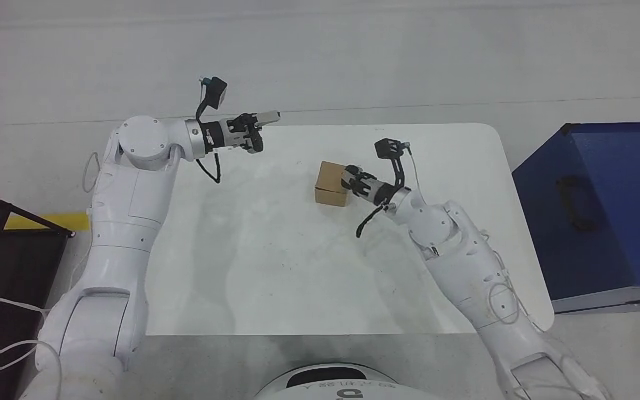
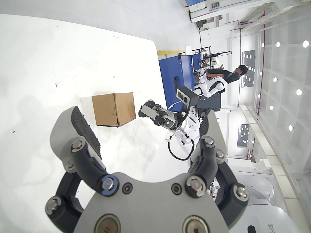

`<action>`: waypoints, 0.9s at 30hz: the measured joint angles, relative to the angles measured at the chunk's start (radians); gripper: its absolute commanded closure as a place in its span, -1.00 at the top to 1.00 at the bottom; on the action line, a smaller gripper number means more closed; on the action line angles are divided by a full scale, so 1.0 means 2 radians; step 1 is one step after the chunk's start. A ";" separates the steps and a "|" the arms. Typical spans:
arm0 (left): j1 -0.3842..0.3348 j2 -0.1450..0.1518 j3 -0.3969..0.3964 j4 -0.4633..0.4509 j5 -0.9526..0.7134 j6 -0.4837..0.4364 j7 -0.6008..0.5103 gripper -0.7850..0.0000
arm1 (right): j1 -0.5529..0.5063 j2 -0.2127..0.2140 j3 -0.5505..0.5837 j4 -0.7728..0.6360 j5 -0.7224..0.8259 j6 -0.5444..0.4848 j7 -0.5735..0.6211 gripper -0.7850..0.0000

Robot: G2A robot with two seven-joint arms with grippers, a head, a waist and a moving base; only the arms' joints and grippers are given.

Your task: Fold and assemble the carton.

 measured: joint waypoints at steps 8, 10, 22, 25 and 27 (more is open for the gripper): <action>0.000 0.000 0.000 0.000 0.000 0.000 0.000 1.00 | 0.005 -0.004 -0.013 0.003 -0.022 0.030 -0.017 -1.00; 0.000 0.000 0.000 0.000 0.000 0.000 0.000 1.00 | 0.001 -0.003 -0.009 -0.003 -0.020 0.025 -0.020 -1.00; 0.000 0.000 0.000 0.000 0.000 0.000 0.000 1.00 | -0.002 -0.003 -0.009 -0.008 -0.028 0.029 -0.016 -1.00; 0.000 0.000 0.000 0.000 0.000 0.000 0.000 1.00 | -0.011 0.001 0.014 -0.014 -0.015 0.020 -0.016 -1.00; 0.000 0.000 0.000 0.000 0.000 0.000 0.000 1.00 | -0.018 0.004 0.032 -0.014 -0.006 0.022 -0.016 -1.00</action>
